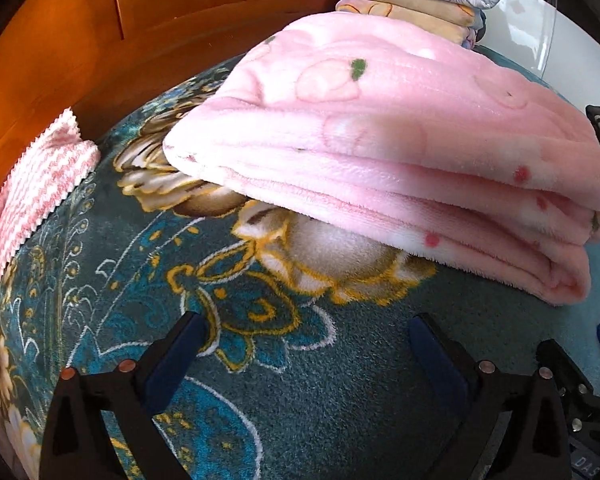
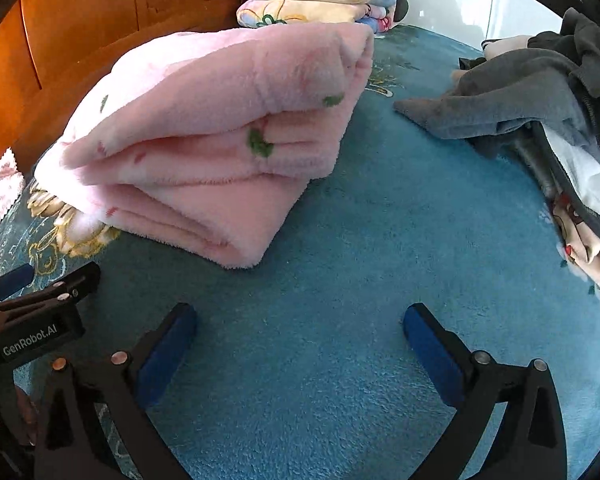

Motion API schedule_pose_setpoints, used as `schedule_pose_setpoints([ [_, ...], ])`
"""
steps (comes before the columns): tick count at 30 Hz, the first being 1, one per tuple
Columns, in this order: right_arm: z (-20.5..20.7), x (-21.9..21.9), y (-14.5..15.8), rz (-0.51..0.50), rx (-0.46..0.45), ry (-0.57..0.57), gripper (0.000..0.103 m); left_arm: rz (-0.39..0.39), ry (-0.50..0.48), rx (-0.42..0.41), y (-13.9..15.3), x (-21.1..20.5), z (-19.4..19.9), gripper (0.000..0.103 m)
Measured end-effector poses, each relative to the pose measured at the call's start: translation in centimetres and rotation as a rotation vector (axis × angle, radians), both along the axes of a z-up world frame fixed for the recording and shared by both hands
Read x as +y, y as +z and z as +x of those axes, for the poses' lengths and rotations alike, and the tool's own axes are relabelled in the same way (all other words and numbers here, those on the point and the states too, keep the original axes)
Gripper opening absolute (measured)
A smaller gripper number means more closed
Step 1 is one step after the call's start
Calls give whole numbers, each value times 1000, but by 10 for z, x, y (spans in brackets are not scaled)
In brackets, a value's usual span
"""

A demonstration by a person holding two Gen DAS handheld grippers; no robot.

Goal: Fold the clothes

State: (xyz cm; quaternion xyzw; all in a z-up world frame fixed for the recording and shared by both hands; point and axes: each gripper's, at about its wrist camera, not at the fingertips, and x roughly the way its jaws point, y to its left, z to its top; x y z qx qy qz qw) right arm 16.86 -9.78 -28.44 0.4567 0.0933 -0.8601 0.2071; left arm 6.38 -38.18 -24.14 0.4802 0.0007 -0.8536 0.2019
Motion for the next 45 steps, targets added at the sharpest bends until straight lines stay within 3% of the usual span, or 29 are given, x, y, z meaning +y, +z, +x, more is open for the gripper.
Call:
schedule_pose_setpoints([
  [11, 0, -9, 6, 10, 10, 0, 103, -3, -21, 3, 1, 21, 2, 103],
  [15, -1, -13, 8, 11, 11, 0, 103, 10, -17, 8, -5, 1, -4, 103],
  [45, 5, -43, 27, 13, 13, 1, 103, 8, -2, 17, -4, -13, -3, 103],
])
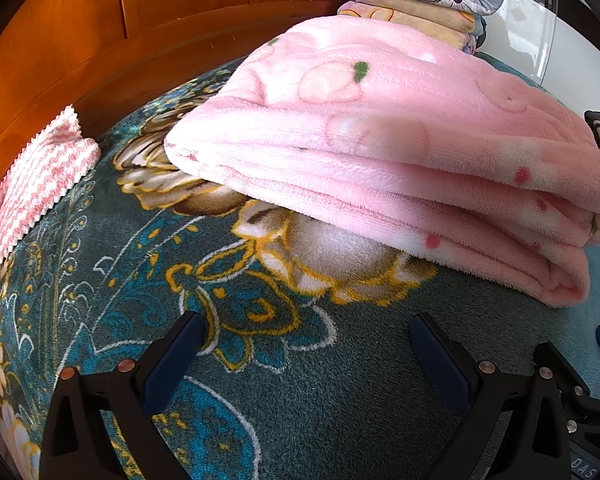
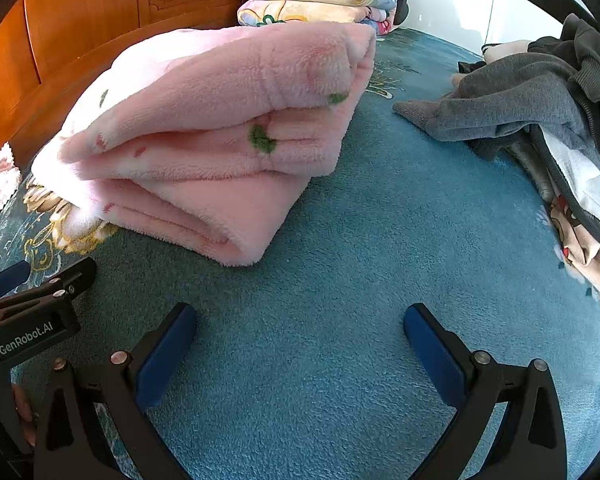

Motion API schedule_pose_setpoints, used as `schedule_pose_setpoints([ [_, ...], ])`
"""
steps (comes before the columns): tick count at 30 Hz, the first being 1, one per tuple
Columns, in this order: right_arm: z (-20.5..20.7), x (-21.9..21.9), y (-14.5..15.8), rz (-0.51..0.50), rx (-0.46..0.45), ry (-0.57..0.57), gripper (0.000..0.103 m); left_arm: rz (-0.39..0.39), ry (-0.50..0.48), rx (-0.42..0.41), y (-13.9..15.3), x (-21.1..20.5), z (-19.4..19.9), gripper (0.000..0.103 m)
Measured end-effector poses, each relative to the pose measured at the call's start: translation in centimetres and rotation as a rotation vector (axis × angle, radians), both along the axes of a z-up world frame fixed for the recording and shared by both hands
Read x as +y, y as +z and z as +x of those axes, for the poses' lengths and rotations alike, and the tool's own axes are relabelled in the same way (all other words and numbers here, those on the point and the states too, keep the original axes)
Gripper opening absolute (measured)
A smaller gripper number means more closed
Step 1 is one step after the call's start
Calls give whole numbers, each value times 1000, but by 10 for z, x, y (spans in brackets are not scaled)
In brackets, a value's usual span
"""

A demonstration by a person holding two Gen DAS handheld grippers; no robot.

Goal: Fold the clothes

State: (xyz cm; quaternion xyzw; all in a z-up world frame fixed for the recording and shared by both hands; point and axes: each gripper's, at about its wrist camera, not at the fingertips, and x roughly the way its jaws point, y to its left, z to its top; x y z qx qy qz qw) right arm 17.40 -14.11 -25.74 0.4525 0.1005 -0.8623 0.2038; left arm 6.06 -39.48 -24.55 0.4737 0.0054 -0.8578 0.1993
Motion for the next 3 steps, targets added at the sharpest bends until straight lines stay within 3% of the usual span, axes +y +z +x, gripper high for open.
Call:
schedule_pose_setpoints([
  [3, 1, -2, 2, -1, 0, 0, 103, -1, 2, 0, 0, -1, 0, 103],
])
